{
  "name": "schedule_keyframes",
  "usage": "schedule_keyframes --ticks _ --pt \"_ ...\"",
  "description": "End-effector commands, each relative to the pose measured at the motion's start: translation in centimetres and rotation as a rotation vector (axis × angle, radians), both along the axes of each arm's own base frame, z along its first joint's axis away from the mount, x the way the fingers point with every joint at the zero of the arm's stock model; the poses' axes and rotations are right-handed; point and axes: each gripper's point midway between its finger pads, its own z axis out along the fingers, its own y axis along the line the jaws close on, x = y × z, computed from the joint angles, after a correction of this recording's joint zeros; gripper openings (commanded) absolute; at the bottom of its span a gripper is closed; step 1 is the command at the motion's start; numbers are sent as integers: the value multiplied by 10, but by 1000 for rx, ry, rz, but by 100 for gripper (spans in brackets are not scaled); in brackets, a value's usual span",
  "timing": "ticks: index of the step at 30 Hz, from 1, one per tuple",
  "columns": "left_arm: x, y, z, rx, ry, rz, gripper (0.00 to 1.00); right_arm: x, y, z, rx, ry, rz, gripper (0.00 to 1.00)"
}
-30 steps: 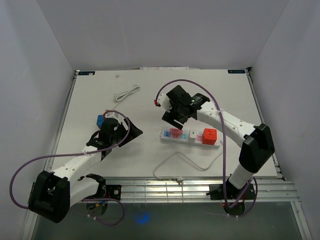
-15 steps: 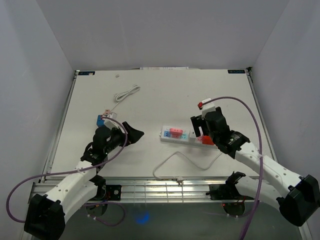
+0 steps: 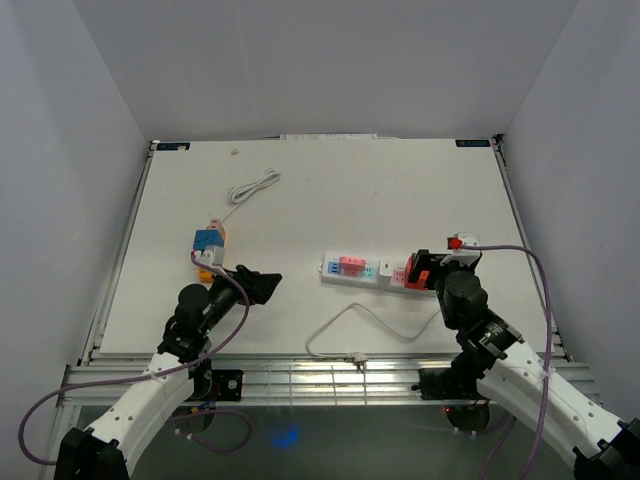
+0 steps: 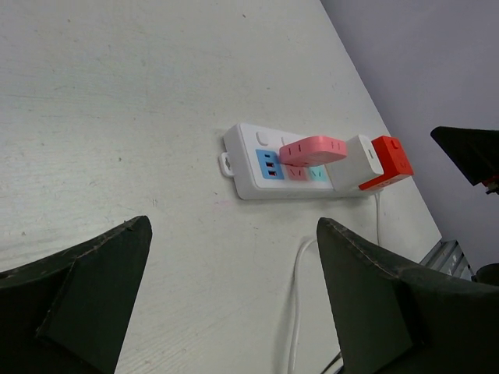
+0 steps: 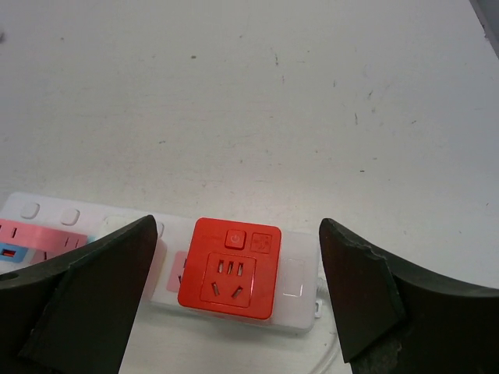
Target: Insert the plug
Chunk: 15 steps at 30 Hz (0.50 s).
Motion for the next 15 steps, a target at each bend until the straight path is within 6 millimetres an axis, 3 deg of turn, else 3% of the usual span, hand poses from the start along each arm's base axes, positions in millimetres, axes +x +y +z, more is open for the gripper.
schedule_keyframes --ticks 1,7,15 --pt "1 -4 14 4 -93 -35 98 2 -11 31 133 -142 -76 89" --pt "0 -12 10 8 -79 -80 98 -1 -23 27 167 -162 -137 89" --pt "0 -11 9 6 -82 -75 98 -1 -20 26 173 -165 -123 89"
